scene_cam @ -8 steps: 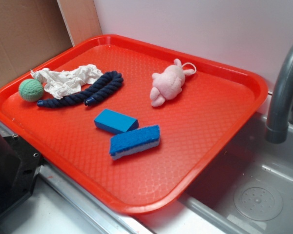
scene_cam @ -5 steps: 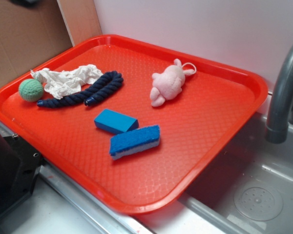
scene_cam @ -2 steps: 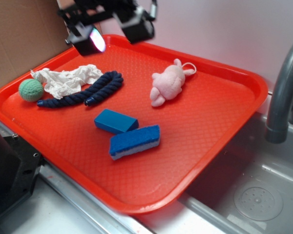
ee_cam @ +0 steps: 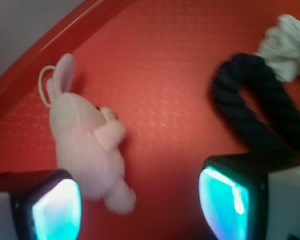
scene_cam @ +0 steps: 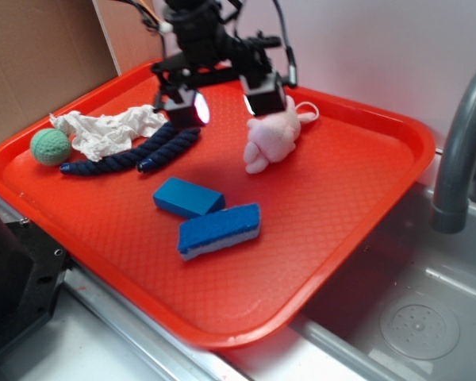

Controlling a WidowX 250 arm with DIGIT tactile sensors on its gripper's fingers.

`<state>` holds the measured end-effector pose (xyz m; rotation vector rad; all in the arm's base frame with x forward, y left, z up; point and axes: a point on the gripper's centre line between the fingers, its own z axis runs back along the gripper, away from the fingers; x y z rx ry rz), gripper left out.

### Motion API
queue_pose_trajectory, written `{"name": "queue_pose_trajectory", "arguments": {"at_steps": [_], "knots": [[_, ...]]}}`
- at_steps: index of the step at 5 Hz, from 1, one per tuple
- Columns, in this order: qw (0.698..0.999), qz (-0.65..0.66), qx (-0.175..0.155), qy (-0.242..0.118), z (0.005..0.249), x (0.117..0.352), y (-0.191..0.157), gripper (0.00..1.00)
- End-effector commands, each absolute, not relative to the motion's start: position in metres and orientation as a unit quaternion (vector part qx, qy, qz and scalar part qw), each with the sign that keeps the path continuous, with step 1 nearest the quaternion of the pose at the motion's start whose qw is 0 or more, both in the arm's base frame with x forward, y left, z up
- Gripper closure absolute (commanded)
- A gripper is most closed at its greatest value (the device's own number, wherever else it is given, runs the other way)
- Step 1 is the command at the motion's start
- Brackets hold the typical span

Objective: Grab the pink bunny.

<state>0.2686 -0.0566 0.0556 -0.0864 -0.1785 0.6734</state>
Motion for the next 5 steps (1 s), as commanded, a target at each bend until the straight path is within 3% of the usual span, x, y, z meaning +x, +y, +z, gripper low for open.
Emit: {"name": "queue_pose_trajectory", "arguments": {"at_steps": [1, 2, 3, 4, 5], "knots": [[0.96, 0.269, -0.017, -0.076, 0.013, 0.286, -0.082, 0.57], [0.966, 0.249, -0.013, -0.069, 0.01, 0.273, -0.08, 1.0], [0.987, 0.143, -0.041, -0.065, 0.06, 0.262, -0.062, 1.0], [0.989, 0.103, -0.105, -0.028, 0.107, 0.232, -0.026, 1.0], [0.991, 0.104, -0.079, 0.002, 0.16, 0.204, 0.004, 1.0]]}}
